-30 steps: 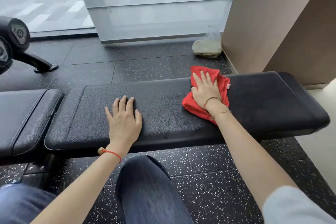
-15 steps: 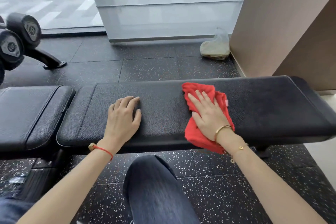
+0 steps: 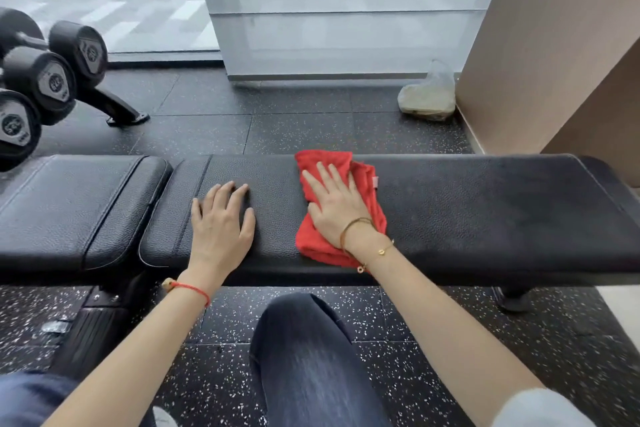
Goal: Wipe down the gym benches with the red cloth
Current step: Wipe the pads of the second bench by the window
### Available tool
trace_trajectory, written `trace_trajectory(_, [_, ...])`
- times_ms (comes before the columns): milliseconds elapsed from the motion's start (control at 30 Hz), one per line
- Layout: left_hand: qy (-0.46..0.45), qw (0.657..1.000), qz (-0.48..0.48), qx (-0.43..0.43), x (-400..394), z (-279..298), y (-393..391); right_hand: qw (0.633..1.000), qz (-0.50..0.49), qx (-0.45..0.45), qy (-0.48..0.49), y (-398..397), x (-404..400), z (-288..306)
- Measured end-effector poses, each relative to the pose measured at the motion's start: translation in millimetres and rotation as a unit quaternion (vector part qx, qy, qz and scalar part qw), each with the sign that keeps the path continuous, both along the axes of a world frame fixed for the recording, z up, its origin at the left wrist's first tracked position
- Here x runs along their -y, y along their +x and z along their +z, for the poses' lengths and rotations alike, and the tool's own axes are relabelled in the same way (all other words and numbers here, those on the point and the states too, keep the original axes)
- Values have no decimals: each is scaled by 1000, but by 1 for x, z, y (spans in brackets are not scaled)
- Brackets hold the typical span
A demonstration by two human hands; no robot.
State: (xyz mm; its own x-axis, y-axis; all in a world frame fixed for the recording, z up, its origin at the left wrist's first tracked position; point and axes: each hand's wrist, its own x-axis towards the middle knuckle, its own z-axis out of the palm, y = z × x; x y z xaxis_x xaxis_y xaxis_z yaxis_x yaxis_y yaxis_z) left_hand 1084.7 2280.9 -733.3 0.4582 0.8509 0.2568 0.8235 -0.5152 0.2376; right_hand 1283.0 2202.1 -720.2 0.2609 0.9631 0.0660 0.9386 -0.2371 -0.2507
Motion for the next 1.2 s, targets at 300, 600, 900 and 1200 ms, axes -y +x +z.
trace_trajectory(300, [-18,1000,-1,-18,2,-4,-3,1000,-22,-5,5,39,62,-6])
trace_trajectory(600, [-12,1000,14,-14,3,-8,1,995,-98,-8,-24,43,-35,4])
trace_trajectory(900, [-9,1000,10,-16,4,-3,-2,994,107,-7,7,-33,-20,-3])
trace_trajectory(1200, [-6,1000,-1,-25,-8,-1,-16,1000,0,-13,-10,36,-5,-3])
